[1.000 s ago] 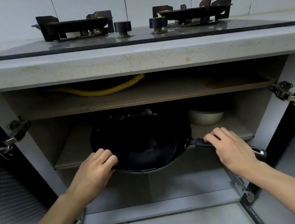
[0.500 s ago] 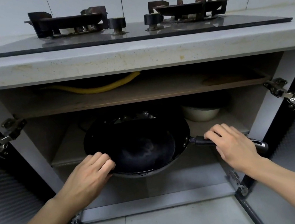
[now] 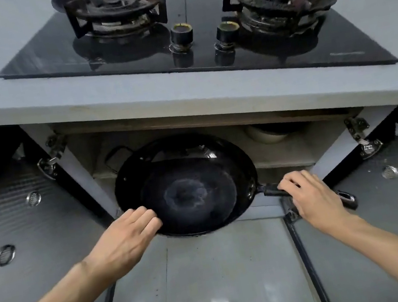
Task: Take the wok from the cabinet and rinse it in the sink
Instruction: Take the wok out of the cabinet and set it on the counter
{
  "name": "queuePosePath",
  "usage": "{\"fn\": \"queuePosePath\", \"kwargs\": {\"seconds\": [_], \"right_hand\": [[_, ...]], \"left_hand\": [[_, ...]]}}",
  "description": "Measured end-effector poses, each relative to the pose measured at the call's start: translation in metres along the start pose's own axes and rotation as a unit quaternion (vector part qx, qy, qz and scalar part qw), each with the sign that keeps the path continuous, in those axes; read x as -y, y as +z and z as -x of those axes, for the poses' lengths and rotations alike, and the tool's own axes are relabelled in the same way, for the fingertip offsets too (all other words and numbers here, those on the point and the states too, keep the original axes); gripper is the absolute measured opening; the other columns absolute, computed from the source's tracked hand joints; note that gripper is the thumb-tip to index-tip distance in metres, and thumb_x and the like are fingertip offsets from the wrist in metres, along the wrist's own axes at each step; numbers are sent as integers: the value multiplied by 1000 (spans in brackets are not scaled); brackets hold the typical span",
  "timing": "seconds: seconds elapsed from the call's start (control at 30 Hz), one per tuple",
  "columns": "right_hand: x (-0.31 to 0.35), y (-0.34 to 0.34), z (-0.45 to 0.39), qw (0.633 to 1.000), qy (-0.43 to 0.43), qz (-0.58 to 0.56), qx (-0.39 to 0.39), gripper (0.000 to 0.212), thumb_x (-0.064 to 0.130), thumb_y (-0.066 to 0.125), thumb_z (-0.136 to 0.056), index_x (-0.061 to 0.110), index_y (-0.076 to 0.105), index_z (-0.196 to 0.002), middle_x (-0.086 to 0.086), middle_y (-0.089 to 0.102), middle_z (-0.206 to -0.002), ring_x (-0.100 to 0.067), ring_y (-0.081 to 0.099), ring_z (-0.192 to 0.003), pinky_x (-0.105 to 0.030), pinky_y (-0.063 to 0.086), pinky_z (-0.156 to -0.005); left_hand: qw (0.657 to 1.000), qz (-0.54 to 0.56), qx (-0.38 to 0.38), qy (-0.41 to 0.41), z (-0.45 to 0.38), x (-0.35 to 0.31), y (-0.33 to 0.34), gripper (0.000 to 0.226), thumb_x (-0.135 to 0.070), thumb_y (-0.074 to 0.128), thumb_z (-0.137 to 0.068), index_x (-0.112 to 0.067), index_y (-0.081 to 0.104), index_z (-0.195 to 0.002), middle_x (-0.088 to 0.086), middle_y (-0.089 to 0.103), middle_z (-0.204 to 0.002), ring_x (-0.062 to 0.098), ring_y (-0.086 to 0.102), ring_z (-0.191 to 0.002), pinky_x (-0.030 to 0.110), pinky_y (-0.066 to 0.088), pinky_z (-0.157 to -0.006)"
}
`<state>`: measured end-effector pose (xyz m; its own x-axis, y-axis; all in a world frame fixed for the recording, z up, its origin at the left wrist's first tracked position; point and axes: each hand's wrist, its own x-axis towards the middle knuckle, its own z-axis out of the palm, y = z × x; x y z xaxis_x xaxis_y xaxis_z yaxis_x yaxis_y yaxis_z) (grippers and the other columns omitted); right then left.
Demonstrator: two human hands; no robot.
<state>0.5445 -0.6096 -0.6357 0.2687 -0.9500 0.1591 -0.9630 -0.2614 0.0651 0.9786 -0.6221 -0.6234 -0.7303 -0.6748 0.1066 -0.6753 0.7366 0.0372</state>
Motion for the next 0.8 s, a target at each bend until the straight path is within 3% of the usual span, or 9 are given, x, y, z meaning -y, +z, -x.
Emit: {"fn": "queuePosePath", "kwargs": {"seconds": [0.33, 0.47, 0.63, 0.8], "right_hand": [[7, -129, 32, 994, -93, -31, 49, 63, -15, 72, -53, 18, 53, -103, 0, 54, -98, -25, 52, -85, -35, 45, -68], [9, -180, 47, 990, -111, -36, 74, 59, -14, 71, -57, 20, 53, -102, 1, 55, -97, -24, 52, -82, -32, 42, -66], [9, -241, 65, 988, -114, -19, 101, 64, -15, 74, -50, 22, 52, -98, 2, 54, -94, -23, 51, -80, -30, 39, -62], [12, -300, 69, 988, -109, -14, 106, 67, -16, 73, -49, 24, 52, -99, 4, 54, -95, -21, 49, -81, -30, 40, -62]], "left_hand": [[998, 44, 6, -34, 61, -82, -124, 2, -16, 51, -98, -17, 50, -97, -2, 52, -91, 21, 46, -76, 32, 45, -69], [997, 56, 19, -54, 82, -120, -179, 12, -17, 40, -101, -17, 51, -95, -3, 51, -90, 20, 44, -76, 31, 43, -70], [995, 72, 22, -69, 96, -154, -239, 4, -17, 55, -96, -19, 51, -96, -5, 51, -90, 17, 44, -76, 27, 43, -71], [996, 63, 20, -67, 103, -167, -292, 5, -19, 49, -98, -19, 52, -94, -6, 50, -89, 17, 44, -76, 28, 46, -70]]}}
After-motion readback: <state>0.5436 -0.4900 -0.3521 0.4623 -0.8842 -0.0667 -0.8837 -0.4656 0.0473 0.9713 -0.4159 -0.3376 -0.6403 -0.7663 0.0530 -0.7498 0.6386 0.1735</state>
